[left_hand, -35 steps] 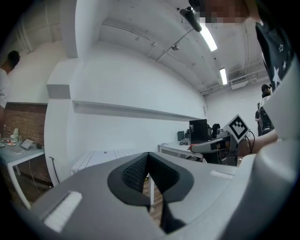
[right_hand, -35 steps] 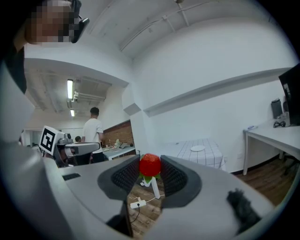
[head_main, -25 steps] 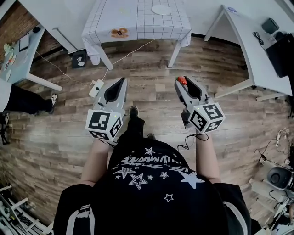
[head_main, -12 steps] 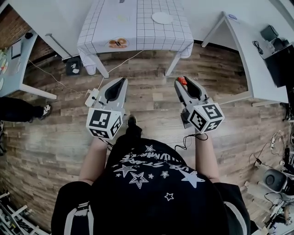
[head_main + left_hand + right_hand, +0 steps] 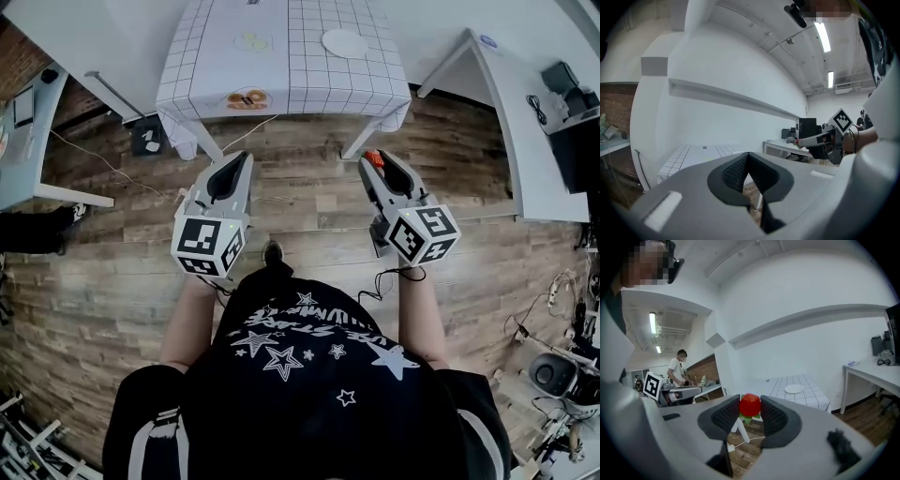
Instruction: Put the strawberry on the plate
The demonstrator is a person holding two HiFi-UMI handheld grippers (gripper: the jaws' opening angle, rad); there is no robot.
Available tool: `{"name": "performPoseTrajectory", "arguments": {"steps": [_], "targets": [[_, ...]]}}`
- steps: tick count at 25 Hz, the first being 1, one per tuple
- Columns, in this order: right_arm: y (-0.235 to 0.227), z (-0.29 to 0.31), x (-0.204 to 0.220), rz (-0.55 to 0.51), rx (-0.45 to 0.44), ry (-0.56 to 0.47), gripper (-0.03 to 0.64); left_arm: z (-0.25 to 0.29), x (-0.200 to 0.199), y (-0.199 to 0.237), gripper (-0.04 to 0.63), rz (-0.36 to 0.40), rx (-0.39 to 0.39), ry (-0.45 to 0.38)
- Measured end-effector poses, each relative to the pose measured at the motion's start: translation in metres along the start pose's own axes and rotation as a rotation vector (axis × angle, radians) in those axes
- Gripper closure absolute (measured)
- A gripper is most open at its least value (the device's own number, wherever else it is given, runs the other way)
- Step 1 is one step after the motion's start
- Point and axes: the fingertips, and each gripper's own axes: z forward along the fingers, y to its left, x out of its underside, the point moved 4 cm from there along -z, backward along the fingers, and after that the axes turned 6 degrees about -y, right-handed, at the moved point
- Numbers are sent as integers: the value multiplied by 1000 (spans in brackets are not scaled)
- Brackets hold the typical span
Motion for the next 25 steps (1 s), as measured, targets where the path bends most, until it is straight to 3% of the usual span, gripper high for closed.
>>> {"name": "performPoseTrajectory", "arguments": {"steps": [6,17,25], "targets": [[-5,33,-1,2,27,12,471,16,1,45,586,-23,-23,-10],[-1,80,-9,-4,86,8,471,48,-5,88,586,-6,37,-38],[-19,72,-3,19,148,25,471,59,4,90,586,-25,55,-14]]}}
